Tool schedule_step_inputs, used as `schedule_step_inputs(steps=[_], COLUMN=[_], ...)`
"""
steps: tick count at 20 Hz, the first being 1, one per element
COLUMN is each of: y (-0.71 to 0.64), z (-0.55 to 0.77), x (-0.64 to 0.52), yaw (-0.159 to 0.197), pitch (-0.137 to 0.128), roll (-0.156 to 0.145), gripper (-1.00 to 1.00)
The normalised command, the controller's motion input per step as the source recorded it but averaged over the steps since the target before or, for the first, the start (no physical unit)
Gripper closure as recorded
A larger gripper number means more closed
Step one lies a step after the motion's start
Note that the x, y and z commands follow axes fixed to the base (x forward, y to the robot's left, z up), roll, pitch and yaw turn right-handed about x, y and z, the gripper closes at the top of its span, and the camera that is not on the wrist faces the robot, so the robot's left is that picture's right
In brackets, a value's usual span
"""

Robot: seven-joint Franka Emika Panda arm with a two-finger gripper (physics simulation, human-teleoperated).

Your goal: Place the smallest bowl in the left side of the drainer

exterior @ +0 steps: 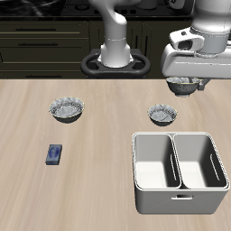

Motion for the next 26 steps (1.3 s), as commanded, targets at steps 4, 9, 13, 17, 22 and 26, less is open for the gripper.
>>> schedule_step_inputs(steps=[4, 9, 13, 17, 22, 26], y=[0.19, 0.13, 0.06, 0.15, 0.06, -0.01], z=[-0.06, -0.07, -0.10, -0.11, -0.07, -0.09], x=[0.08, 0.04, 0.05, 0.06, 0.07, 0.10], yaw=[-0.009, 0.014, -0.002, 0.014, 0.007, 0.002], pitch=[0.007, 0.002, 0.016, 0.013, 0.018, 0.006], roll=[0.026, 0.023, 0.011, 0.032, 0.026, 0.013], gripper=[1.00, 1.00, 1.00, 1.00, 1.00, 1.00])
